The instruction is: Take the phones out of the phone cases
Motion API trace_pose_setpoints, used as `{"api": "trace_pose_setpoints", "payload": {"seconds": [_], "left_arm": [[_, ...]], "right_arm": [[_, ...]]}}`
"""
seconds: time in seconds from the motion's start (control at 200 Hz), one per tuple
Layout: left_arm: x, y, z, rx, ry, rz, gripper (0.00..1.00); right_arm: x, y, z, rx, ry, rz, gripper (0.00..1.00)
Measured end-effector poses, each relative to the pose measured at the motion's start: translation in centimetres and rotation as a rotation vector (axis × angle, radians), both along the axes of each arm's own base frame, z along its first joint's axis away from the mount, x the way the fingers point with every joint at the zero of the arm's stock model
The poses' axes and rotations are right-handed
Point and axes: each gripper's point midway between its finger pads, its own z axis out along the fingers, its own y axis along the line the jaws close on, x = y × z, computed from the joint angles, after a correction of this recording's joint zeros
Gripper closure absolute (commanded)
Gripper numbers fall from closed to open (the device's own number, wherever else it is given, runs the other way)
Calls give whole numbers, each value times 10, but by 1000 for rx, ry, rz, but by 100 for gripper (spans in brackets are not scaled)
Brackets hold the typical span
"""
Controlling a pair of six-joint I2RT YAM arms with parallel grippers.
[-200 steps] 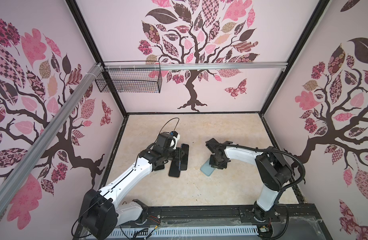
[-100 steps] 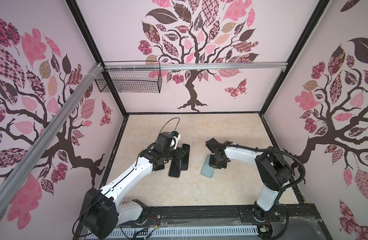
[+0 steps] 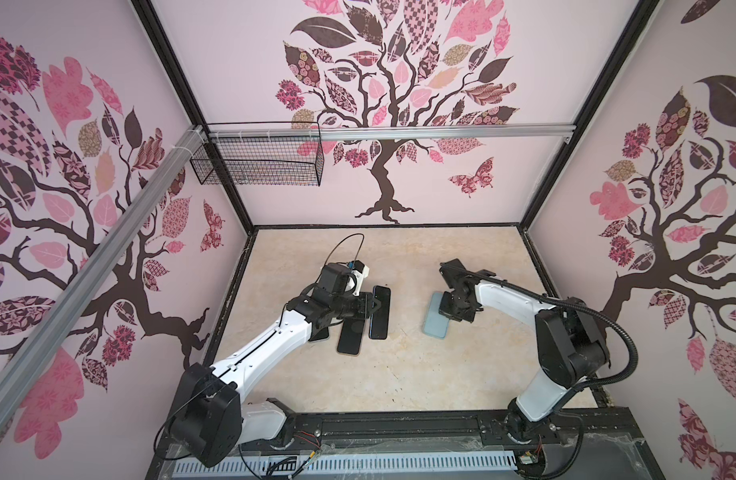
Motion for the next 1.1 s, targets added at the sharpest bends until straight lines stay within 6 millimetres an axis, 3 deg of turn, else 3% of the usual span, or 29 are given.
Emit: {"api": "trace_pose_setpoints", "payload": {"seconds": [0.105,0.22,0.3,0.415,0.605,0.765,1.1], "left_arm": [[-4,-24,-8,-21,25,-35,100],[-7,-52,-11,-57,48,-71,100],[-4,-60,-11,-83,56,-66,100],[0,-60,-9,-96,57,-50,100],[13,-57,6,-120,36,-35,100],[21,-48,7,-127,40,-13,100],[20,-50,7,-139,53,-31,100]], "right_arm": [[25,-7,19,-50,-56,52,100],[65,2,37,-90,-96,136,100],[91,10,38,-117,-104,191,100],[113,13,29,-163,-76,248,100],[133,7,14,-238,-31,302,100],[139,5,5,-260,-7,329,100],[159,8,-1,-252,-9,319,100]]}}
